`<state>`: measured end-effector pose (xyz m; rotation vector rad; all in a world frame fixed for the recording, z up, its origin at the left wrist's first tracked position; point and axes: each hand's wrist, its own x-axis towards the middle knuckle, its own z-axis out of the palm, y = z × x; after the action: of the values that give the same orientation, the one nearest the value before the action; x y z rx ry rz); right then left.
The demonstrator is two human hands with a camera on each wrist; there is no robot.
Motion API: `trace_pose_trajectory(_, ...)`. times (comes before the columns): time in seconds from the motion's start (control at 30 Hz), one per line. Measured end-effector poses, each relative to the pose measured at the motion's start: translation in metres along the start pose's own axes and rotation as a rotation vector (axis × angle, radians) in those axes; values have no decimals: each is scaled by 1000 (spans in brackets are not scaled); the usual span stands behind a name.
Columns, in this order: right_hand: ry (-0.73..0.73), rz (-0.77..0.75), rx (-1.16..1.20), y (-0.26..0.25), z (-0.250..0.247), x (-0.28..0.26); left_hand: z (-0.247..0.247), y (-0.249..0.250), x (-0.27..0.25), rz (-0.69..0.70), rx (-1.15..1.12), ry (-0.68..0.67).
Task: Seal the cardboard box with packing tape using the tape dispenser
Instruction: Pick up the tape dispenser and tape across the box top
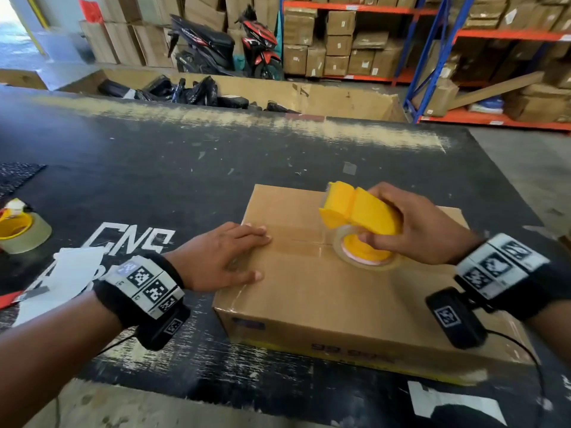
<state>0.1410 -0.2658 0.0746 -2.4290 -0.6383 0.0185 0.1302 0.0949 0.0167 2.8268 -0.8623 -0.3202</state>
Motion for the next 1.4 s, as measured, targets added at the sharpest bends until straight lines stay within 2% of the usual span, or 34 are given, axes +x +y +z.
trace_pose_trajectory(0.13,-54,-76,53,-34,36,60,-4,-16,-1,69,-149,32)
trace_pose_trajectory(0.2,-84,-83,66,-42,47,77,-7,-26,-1,56,-327,71)
trace_pose_trajectory(0.27,-105,-78,67,-45,53,87,-15,-32,5,-48,-676,174)
trace_pose_trajectory(0.33,-116,-62,58,-45,54,90,-27,-33,14,-214,-1023,240)
trace_pose_trajectory(0.4,-123,-43,59,-46,54,91,-38,-30,24,-336,-1255,226)
trace_pose_trajectory(0.5,-134,-20,36,-48,54,90,-45,-27,34,-350,-1519,125)
trace_pose_trajectory(0.6,-154,-3,25,-51,54,90,-44,-26,41,-341,-1584,107)
trace_pose_trajectory(0.73,-169,-7,22,-53,54,91,-43,-35,42,-330,-1548,177)
trace_pose_trajectory(0.83,-203,-9,32,-61,51,91,-43,-44,38,-311,-1511,194)
trace_pose_trajectory(0.93,-253,-46,-55,-65,48,93,-37,-50,32,-303,-1493,187)
trace_pose_trajectory(1.1,-335,22,-209,-64,38,98,-8,-80,17,-401,-1542,259)
trace_pose_trajectory(1.27,-401,22,-312,-69,41,109,21,-89,20,-464,-1586,212)
trace_pose_trajectory(1.4,-435,25,-353,-73,40,111,35,-77,30,-530,-1611,125)
